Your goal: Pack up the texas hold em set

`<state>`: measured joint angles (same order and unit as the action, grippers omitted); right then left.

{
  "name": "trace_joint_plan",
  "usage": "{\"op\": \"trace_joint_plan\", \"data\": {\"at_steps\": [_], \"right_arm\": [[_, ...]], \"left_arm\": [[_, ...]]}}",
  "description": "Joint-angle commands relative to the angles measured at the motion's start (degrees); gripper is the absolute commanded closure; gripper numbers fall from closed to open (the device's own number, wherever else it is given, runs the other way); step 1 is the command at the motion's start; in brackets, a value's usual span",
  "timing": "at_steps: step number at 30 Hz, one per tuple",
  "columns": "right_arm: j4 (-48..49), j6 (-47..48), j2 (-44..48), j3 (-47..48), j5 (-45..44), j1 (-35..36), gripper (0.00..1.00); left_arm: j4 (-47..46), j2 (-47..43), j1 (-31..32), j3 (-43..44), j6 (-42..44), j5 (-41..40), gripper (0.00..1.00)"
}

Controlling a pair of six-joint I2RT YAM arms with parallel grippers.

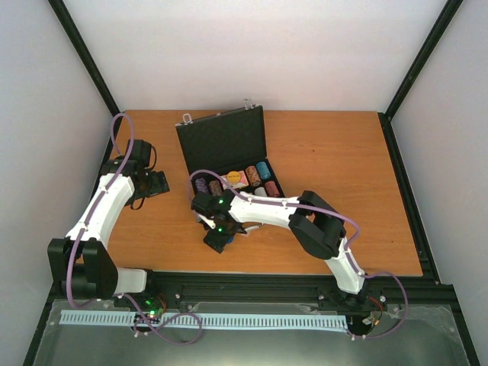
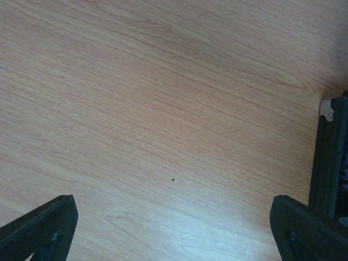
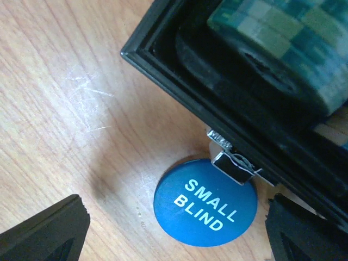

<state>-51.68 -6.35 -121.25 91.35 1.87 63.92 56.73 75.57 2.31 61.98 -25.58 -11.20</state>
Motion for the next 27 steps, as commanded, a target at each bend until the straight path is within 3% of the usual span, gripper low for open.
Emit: {"op": "trace_joint_plan", "data": {"at_steps": [1, 14, 22, 27], "right_arm": [[-0.2, 1.88, -1.93, 1.37, 1.32, -2.69, 0.09], [2.31, -0.07, 0.83, -1.67, 10.4, -1.58, 0.14], [1.55, -0.34, 2.47, -1.43, 10.2, 0.38, 0.15], [0.83, -2.03, 3.91, -1.51, 4.6, 0.85, 0.15]], "left_arm": [[0.18, -1.26, -0.24, 0.12, 0.07, -0.8, 0.0], [-0.09, -1.0, -0.26, -0.18, 0.13, -1.02, 0.0], [-0.59, -0.73, -0.28, -0.53, 0.18, -0.57, 0.0], [-0.86, -0.91, -0.22, -1.1, 0.44, -0.32, 0.0]]}}
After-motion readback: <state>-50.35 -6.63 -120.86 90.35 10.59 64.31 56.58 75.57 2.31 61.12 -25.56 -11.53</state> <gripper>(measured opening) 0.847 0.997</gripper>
